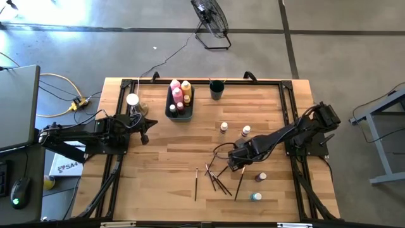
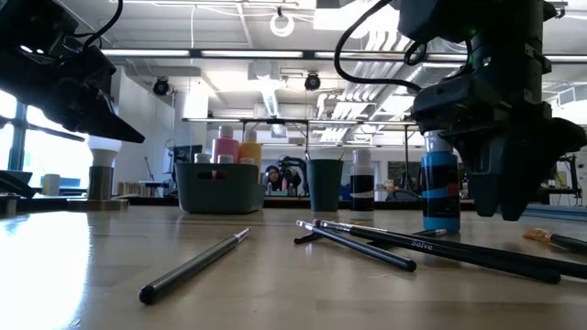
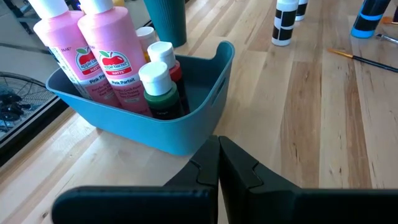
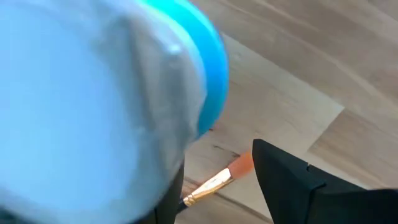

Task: Pick & Place Paint Supplies
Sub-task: Adjust the paint bottles

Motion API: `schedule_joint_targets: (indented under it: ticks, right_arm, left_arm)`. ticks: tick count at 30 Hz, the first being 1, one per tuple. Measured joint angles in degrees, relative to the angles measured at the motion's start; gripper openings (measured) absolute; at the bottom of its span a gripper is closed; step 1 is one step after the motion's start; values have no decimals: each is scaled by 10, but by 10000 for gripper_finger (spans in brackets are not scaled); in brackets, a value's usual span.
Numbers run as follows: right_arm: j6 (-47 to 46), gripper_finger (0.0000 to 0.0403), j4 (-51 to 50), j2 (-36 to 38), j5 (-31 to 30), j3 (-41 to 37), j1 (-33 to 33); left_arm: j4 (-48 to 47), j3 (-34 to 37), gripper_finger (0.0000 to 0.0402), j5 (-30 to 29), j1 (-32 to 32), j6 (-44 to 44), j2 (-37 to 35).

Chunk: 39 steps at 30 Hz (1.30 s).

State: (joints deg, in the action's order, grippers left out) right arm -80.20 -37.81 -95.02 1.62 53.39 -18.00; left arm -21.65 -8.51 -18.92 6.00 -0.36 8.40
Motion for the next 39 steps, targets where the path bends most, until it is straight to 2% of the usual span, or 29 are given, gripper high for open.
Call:
schedule_joint_targets:
  ticks: [12,21,28,33,39]
  right_arm:
    - [96,178,-5,0,-59,0,0]
    - [126,91,-4,0,-93,0,0]
    - [142,33,0,0,-94,0,0]
    - [171,7,32,0,-96,0,3]
    - [196,4,51,0,-101,0,21]
  left_arm:
    - [0,0,0,0,0,0,0]
    - [0,0,0,0,0,0,0]
    - [-3,0,0,0,0,0,0]
    - [-12,0,0,0,0,-2,0]
    - [-12,0,0,0,0,-2,0]
